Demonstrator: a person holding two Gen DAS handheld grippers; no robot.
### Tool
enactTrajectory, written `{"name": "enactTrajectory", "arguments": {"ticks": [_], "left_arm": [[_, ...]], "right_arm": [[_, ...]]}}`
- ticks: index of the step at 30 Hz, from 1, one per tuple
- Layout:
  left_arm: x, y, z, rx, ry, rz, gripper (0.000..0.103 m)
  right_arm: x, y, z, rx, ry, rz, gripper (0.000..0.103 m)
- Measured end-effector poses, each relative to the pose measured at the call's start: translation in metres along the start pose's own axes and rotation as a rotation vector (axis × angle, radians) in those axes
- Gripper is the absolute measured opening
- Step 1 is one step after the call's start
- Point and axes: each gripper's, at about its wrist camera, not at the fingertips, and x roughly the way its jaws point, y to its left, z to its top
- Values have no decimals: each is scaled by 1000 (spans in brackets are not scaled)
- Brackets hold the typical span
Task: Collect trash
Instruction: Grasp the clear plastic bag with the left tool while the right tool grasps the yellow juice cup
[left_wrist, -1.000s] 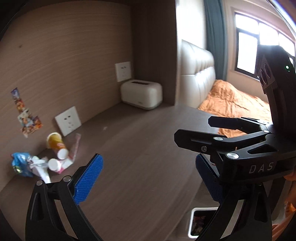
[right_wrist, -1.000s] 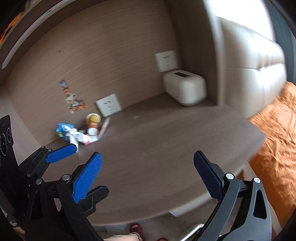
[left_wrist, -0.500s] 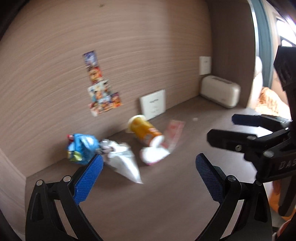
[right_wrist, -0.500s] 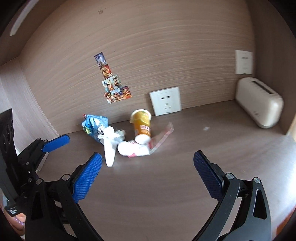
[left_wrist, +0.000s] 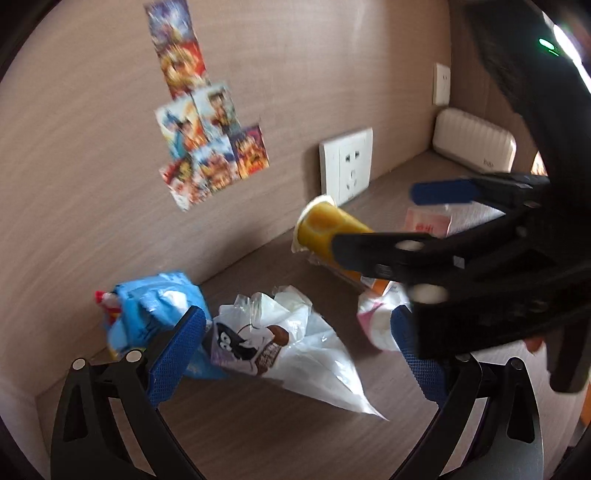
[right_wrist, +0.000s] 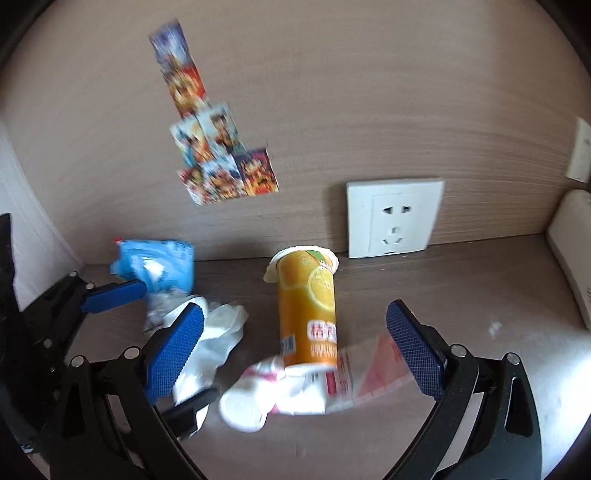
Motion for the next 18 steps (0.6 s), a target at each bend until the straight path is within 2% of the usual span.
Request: {"name": "enactTrajectory", "arguments": {"ticks": [2, 3, 5, 8, 9, 10, 13, 18], "left_arm": [[8, 6, -1, -10, 23, -34, 94], [11, 9, -2, -19, 33, -49, 85], [19, 15, -3, -30, 49, -52, 79], [27, 18, -2, -9, 52, -41, 68], [28, 19, -1, -1, 53, -34, 58], [31, 20, -1, 9, 57, -19, 54], [30, 19, -2, 19, 43, 24, 41], [-11, 19, -1, -30, -23, 29, 40]], "right_arm": [[16, -1, 5, -6, 28, -1, 99], [24, -1, 7, -11, 43, -5, 99], [36, -2, 8, -20, 70, -16, 92], [55, -3, 7, -29, 140, -35, 69], [60, -4, 6, -29, 157, -42, 55], [62, -4, 3, -35, 157, -54, 46], [53, -5, -1, -29, 132, -50, 45], [2, -10, -5, 4, 36, -52, 45]]}}
